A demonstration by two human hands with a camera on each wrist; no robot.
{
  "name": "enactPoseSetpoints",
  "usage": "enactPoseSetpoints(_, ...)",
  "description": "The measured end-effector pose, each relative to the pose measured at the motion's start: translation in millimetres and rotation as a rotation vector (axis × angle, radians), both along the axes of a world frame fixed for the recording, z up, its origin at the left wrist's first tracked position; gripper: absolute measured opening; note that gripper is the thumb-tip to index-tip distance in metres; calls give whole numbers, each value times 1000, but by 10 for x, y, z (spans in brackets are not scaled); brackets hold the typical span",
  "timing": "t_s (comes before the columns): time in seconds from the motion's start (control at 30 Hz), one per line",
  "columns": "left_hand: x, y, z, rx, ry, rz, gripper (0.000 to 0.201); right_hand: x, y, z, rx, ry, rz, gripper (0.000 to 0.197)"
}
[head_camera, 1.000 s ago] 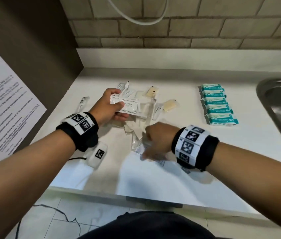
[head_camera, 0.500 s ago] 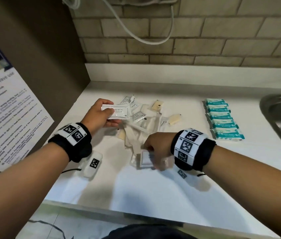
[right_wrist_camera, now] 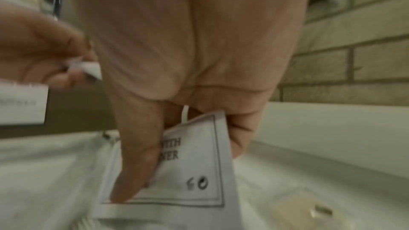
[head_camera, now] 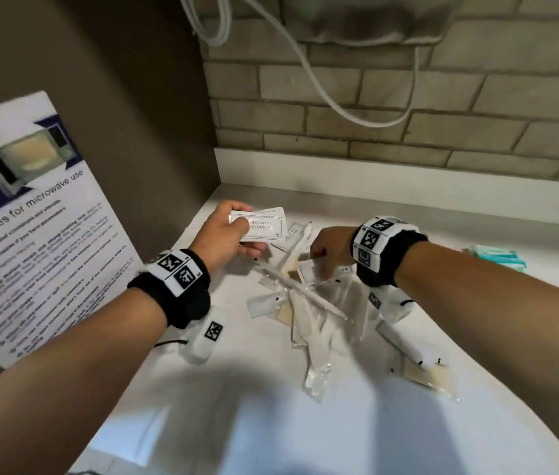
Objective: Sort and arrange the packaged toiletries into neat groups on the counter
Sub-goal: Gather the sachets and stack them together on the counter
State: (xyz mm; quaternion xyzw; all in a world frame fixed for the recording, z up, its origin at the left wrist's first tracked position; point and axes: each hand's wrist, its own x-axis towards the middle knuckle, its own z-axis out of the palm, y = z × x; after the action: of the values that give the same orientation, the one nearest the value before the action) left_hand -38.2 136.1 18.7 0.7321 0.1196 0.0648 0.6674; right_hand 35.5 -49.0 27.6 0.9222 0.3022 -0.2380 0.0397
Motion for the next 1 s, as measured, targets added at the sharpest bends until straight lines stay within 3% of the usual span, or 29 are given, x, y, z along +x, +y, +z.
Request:
enactPoseSetpoints(0.07, 79, -2, -15, -23, 6, 8, 25, 31, 40, -190, -28, -22, 9, 16)
enactPoseSetpoints(0.17, 187, -22, -45, -42, 23, 0, 25, 132, 52, -394, 32, 24, -16, 18)
enactPoseSetpoints(0.4, 333, -35, -132, -76, 57, -5, 27, 173, -83, -371, 60, 26, -50, 35)
enactPoseSetpoints(0.57, 329, -31, -212, -61, 74, 2, 27, 88, -174, -358, 102, 133, -157, 31)
enactPoseSetpoints(0.67, 295, -40, -248, -65, 71, -6, 25, 68, -121, -230, 9, 86, -86, 13)
enactPoseSetpoints(0.8, 258, -16, -246, -40, 72, -5, 26, 93, -64, 106, -13, 40, -25, 45)
enactPoseSetpoints(1.0, 220, -54, -223, -66, 70, -8, 26, 103, -123, 528, 262, 13, 10, 30)
